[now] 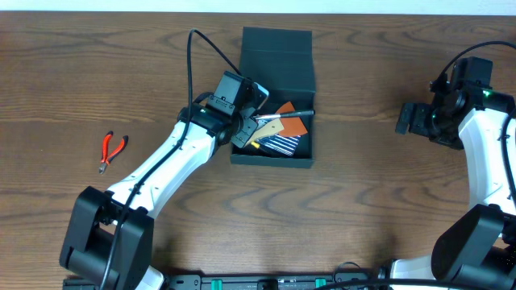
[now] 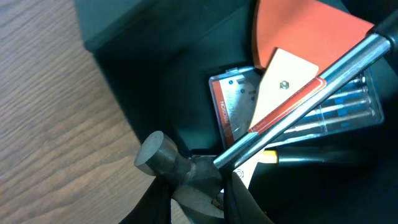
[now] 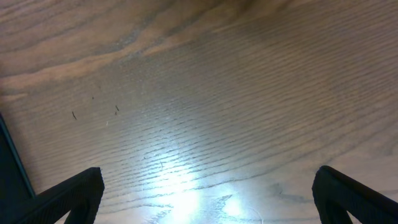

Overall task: Pack container
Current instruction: 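Carry the hammer over the black box and lower it inside, then open the left gripper and withdraw it toward the pliers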

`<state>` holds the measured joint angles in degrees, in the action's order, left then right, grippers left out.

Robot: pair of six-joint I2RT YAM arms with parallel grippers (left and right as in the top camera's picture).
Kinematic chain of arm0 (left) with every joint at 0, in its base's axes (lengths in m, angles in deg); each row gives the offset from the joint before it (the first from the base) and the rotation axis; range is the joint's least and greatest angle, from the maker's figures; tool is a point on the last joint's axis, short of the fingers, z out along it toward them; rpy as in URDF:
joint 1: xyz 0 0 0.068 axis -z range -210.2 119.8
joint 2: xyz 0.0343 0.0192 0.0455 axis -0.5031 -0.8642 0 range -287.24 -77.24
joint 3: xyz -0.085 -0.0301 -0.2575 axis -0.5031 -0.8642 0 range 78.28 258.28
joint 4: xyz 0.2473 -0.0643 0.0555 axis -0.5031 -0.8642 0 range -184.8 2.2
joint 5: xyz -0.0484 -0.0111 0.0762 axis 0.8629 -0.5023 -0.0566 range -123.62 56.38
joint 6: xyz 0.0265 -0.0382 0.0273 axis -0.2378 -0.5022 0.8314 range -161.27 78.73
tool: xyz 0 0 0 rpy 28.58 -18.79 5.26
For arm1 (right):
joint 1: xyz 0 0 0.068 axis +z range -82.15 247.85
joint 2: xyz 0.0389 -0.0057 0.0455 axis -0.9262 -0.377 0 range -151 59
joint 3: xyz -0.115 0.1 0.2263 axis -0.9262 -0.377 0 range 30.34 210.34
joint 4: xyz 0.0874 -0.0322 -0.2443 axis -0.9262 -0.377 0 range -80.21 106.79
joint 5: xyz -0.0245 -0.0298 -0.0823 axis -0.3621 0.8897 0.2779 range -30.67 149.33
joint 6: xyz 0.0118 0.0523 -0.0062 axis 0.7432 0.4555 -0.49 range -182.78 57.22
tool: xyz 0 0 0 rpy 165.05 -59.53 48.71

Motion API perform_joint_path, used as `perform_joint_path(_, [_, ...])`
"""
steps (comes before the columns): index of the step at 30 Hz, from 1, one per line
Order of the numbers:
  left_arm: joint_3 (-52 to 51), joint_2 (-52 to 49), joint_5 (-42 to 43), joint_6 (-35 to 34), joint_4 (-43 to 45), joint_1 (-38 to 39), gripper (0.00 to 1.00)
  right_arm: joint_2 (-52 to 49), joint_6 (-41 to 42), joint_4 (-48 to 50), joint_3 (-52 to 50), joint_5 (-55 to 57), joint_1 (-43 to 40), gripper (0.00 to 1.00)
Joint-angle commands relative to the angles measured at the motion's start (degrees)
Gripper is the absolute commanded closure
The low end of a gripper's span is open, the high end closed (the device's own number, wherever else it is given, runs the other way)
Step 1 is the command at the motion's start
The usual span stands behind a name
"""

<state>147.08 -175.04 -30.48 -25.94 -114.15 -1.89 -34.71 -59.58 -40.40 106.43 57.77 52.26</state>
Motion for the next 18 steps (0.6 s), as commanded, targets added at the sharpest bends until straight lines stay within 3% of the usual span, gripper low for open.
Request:
perform_joint_path(1, [0.9,-0.5,1.6,3.8,0.3,0.2,0.94,-0.4,-0.7,-0.1,-0.3,-0.4,0.3,0.01])
perform_joint_path(18, [0.8,-1.1,2.4,5.6,-1.5,0.2,0.95,-0.4,-0.7,-0.1,-0.3,-0.4,0.3,0.01])
